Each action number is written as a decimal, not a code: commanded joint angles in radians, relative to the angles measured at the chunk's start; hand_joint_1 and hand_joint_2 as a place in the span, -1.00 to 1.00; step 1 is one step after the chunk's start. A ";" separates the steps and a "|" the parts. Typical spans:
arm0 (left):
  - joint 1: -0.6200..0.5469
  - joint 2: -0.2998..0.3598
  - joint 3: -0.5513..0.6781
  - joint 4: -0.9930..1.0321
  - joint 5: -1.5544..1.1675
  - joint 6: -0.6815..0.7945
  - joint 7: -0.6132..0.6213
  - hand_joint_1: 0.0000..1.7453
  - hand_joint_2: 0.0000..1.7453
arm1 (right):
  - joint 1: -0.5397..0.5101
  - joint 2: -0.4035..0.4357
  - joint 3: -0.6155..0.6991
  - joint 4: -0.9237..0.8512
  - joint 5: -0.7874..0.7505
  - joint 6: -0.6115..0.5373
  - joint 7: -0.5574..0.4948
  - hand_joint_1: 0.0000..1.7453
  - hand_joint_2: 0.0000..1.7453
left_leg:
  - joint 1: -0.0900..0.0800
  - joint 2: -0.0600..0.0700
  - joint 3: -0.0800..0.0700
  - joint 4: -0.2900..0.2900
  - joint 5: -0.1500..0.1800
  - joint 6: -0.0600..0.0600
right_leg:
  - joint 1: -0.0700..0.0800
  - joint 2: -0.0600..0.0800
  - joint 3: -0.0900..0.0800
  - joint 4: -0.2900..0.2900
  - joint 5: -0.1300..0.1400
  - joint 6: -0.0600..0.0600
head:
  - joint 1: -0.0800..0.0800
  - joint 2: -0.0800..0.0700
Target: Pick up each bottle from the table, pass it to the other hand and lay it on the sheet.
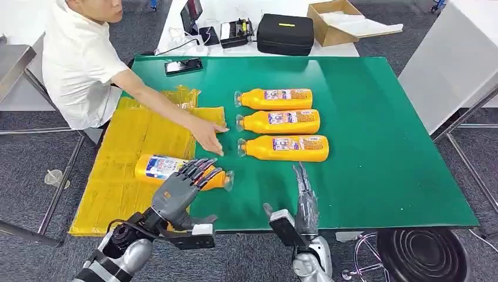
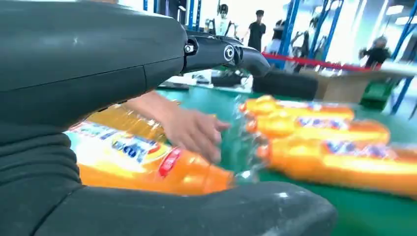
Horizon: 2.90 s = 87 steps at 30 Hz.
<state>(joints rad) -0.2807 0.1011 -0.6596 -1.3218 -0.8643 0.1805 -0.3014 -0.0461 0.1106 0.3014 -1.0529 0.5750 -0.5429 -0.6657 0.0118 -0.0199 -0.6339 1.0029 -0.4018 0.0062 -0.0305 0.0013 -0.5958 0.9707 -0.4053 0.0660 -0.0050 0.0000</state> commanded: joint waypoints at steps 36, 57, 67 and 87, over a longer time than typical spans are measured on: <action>0.112 -0.234 0.120 0.084 0.599 -0.017 -0.014 -1.00 1.00 | -0.165 -0.278 0.027 0.172 0.633 0.036 0.562 -1.00 1.00 | -0.001 0.002 0.002 0.000 -0.002 0.001 | 0.000 0.001 0.003 -0.001 0.000 -0.002 | 0.000 0.000; 0.109 -0.242 0.127 0.101 0.605 -0.015 -0.017 -1.00 1.00 | -0.250 -0.283 0.034 0.259 0.668 0.123 0.621 -1.00 1.00 | -0.001 0.003 0.004 0.001 -0.003 0.001 | 0.000 0.001 0.004 -0.001 -0.001 -0.003 | 0.000 0.000; 0.093 -0.242 0.119 0.114 0.632 -0.040 -0.019 -1.00 1.00 | -0.308 -0.302 0.066 0.361 0.528 0.354 0.577 1.00 1.00 | -0.001 0.001 0.003 0.000 -0.001 0.001 | 0.000 0.000 0.004 -0.002 0.000 -0.002 | 0.000 0.000; 0.088 -0.285 0.149 0.129 0.801 -0.060 -0.096 -1.00 1.00 | -0.252 -0.335 0.017 0.247 0.132 0.545 0.261 1.00 1.00 | 0.000 0.002 0.012 0.000 -0.001 0.001 | 0.001 -0.003 0.011 -0.003 0.001 -0.003 | 0.000 0.000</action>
<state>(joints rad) -0.1645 -0.1556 -0.5451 -1.2505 -0.1924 0.1294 -0.3463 -0.3915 -0.2304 0.3487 -0.7626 0.9424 -0.1025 -0.2247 0.0108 -0.0153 -0.6240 1.0034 -0.4027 0.0070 -0.0308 0.0019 -0.5883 0.9696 -0.4039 0.0660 -0.0053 0.0000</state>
